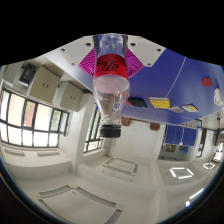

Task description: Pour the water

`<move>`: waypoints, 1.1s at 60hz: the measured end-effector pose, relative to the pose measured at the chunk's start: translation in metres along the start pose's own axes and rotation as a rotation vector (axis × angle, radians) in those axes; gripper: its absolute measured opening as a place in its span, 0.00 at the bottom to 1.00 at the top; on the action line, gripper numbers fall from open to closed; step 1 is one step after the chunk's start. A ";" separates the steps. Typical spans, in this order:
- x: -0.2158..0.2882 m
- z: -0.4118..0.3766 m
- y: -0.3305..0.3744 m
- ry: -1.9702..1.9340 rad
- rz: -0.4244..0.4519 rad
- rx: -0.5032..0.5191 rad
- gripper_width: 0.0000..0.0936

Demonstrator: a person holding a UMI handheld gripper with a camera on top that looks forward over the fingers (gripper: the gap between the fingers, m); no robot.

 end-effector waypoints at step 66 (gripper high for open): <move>0.207 -0.512 -0.029 2.109 0.610 -0.092 0.35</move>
Point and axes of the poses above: the point between the fingertips, and its own axes, seen from behind it with the camera up: z to the right, x up, y backward, against the way the camera looks, the point moved 10 cm from there along y, backward, against the way the camera looks, and after that the axes turned 7 degrees about y, right-handed, at the moved point
